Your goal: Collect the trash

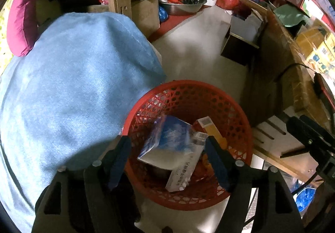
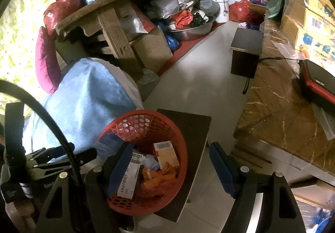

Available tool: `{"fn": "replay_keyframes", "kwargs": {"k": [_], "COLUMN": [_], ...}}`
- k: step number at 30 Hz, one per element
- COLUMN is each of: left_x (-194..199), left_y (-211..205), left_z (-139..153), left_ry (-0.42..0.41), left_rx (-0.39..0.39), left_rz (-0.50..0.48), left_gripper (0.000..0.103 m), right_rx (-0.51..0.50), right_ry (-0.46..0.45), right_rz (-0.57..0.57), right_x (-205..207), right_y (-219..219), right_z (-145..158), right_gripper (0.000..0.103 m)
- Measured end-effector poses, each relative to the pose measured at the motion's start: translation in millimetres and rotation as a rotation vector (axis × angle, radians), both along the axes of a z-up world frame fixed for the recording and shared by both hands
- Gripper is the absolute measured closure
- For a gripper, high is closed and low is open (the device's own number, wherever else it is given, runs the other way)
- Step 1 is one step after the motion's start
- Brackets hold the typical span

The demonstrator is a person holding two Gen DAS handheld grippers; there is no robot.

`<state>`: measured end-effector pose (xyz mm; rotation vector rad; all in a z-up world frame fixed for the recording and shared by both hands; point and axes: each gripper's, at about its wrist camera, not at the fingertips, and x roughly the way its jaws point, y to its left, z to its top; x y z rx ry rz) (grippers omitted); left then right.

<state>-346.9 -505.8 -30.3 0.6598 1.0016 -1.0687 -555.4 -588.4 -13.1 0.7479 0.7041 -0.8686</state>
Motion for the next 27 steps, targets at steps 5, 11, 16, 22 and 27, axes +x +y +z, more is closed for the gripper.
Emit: {"fn": "replay_keyframes", "kwargs": {"k": [5, 11, 16, 22, 27], "left_x": [2.7, 7.6, 11.4, 17.6, 17.3], "left_y": [13.1, 41.5, 73.6, 110.9, 140.9], "left_z": [7.8, 25.0, 39.7, 51.6, 57.0], "left_ry": [-0.009, -0.035, -0.073, -0.067, -0.082], "left_rx": [-0.026, -0.081, -0.130, -0.185, -0.223], "left_rz": [0.004, 0.029, 0.075, 0.130, 0.178], "left_gripper": [0.028, 0.028, 0.025, 0.025, 0.025], "right_rx": [-0.008, -0.036, -0.062, -0.083, -0.109], "right_ry": [0.008, 0.028, 0.054, 0.082, 0.115], "right_rz": [0.003, 0.025, 0.047, 0.081, 0.107], "right_x": [4.1, 14.0, 21.8, 31.3, 32.6], "right_y": [3.5, 16.3, 36.6, 65.0, 89.7], "right_z": [3.3, 11.8, 17.0, 20.9, 22.7], "right_gripper": [0.024, 0.024, 0.024, 0.024, 0.024]}}
